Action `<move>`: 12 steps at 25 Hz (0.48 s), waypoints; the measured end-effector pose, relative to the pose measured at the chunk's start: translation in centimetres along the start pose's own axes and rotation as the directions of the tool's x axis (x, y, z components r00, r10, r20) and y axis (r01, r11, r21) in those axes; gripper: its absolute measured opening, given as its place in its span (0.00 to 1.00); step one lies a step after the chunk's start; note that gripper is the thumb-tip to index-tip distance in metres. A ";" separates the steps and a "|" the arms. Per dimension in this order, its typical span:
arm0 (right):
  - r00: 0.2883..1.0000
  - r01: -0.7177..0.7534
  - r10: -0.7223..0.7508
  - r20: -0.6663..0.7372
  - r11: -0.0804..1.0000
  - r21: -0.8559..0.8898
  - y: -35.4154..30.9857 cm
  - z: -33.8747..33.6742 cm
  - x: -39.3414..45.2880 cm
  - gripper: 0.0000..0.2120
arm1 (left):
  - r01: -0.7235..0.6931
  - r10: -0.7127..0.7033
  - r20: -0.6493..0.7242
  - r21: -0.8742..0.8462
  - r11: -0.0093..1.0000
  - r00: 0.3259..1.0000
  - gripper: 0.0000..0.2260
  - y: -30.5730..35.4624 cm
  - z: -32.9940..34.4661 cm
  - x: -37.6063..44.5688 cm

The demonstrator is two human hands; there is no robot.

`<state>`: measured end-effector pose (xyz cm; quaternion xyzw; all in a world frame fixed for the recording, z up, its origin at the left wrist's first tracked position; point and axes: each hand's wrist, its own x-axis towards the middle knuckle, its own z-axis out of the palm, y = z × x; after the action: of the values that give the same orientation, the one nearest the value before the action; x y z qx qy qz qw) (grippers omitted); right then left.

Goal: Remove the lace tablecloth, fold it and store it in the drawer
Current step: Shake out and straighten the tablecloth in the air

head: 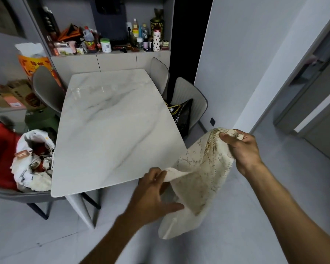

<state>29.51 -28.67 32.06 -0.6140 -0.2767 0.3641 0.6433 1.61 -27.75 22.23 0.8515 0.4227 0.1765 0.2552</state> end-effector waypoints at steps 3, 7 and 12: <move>0.988 -0.038 0.041 -0.147 0.999 0.026 0.2 2.6 -0.6 0.02 | 0.074 -0.076 -0.044 -0.044 0.996 0.996 0.46 3.1 4.3 0.5; 0.953 -0.045 0.082 -0.290 0.990 0.132 -0.6 4.6 -1.8 0.11 | 0.108 -0.131 -0.156 -0.150 0.983 0.979 0.40 5.6 7.0 1.3; 0.938 -0.025 0.084 -0.336 0.984 0.178 -2.2 4.1 -2.9 0.14 | 0.101 -0.165 -0.245 -0.256 0.961 0.955 0.27 6.3 9.0 0.8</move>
<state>24.82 -28.59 34.85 -0.6180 -0.1114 0.2921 0.7214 10.69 -32.87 18.70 0.7524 0.4851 0.3207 0.3095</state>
